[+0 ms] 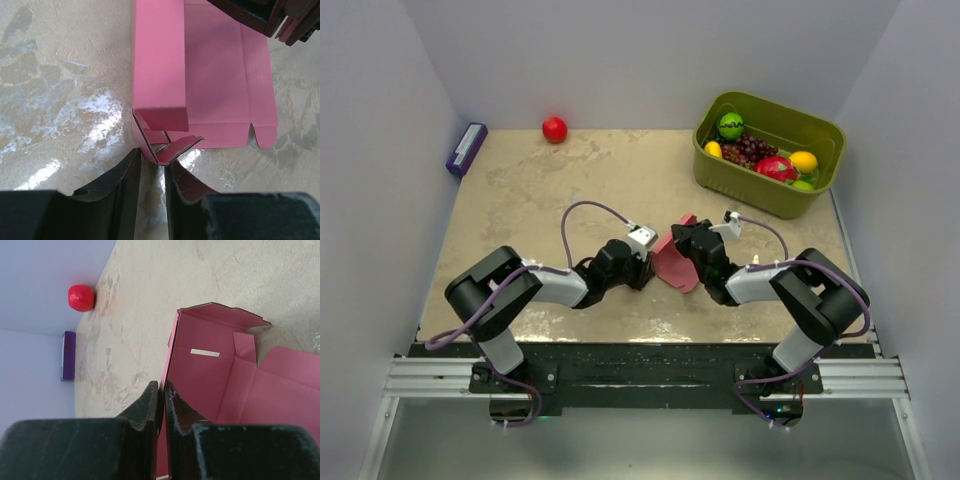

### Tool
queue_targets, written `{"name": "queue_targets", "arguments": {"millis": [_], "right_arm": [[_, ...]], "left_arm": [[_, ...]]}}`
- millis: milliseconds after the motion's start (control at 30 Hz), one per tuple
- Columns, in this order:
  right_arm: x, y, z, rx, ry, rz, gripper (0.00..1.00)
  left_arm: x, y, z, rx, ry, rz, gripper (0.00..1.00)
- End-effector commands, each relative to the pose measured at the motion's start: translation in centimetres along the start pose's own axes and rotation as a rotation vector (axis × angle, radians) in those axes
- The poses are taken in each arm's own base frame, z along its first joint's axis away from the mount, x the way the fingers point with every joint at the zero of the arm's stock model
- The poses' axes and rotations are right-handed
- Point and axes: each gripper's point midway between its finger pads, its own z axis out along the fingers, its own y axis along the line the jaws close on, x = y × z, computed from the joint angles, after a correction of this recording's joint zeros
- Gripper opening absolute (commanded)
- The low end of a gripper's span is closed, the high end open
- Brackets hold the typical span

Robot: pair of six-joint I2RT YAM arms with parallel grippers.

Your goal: Fold the paper box

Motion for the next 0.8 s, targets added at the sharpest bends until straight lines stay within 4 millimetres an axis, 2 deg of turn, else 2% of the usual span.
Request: {"name": "queue_targets", "arguments": {"millis": [0,100,500,600,767], "right_arm": [[3.1,-6.1,-1.3,0.177,0.092,-0.154,0.0],[3.1,-6.1,-1.4,0.18,0.087,-0.155,0.0],[3.1,-6.6,-2.2,0.189,0.062,-0.149,0.0],[3.1,-6.6,-2.3,0.189,0.06,-0.148,0.0],[3.3,-6.7,-2.5,0.19,0.06,-0.148,0.0]], "left_arm": [[-5.9,-2.2,0.7,0.047,-0.173,-0.023,0.28],[-6.3,-1.8,0.9,0.024,-0.181,-0.046,0.27],[-8.1,-3.3,0.9,0.083,-0.257,-0.159,0.24],[-7.7,-3.3,1.3,0.08,-0.237,-0.164,0.23],[-6.6,-1.8,1.5,0.001,-0.207,-0.183,0.22]]}}
